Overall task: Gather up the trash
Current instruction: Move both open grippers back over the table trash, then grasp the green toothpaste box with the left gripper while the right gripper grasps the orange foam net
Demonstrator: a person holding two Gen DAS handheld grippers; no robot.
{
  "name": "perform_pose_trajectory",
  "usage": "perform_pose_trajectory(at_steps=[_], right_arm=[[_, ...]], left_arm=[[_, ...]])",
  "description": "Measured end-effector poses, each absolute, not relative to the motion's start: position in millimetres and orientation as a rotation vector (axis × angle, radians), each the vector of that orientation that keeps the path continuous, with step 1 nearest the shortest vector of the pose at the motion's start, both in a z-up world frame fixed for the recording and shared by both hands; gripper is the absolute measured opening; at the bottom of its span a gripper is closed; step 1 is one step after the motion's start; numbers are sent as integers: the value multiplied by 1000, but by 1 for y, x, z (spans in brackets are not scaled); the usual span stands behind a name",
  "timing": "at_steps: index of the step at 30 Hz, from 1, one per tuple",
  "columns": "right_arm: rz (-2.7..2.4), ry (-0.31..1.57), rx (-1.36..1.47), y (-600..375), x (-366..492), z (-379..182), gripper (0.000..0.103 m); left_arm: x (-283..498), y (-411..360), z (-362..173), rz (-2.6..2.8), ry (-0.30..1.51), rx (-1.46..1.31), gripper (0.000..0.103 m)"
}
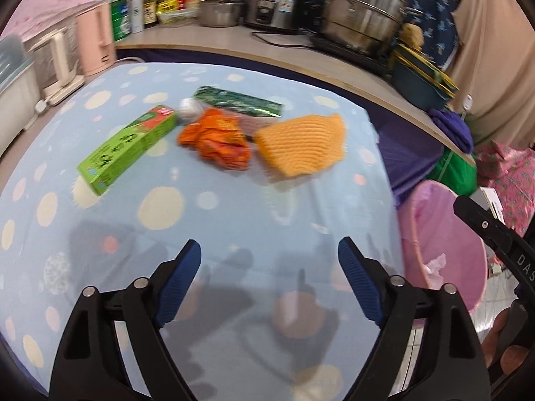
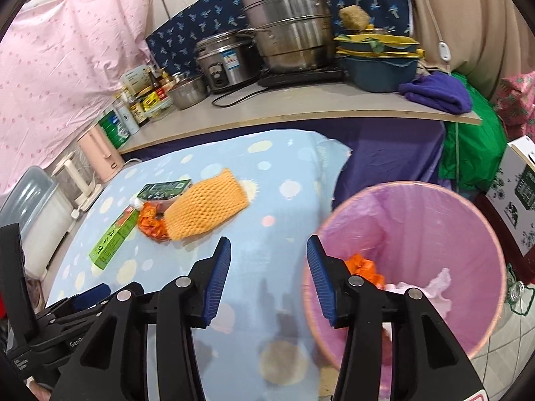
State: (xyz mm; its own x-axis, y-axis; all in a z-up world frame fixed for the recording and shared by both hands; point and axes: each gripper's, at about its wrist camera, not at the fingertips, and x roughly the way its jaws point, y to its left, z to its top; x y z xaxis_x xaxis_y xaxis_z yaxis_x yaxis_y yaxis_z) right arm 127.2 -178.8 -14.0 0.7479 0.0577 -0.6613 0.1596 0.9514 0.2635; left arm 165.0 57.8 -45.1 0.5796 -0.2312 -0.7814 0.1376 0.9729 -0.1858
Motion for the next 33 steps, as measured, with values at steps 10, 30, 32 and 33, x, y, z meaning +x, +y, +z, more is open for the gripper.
perform_pose_trajectory(at_steps=[10,30,32,33], right_arm=[[39,777,282,-120,187,-25,64],[15,900,262,-87,290,-80,60],[14,909,253,-86,292,-85,50],[11,913,251,-86,293,-86,48]], left_arm=[[195,144,-55,-50,930,-152,87],[283,208,-94,20,936,-95,90],[287,209,-98,15,937,-95,90],[289,209,-100,13,940,-92,89]])
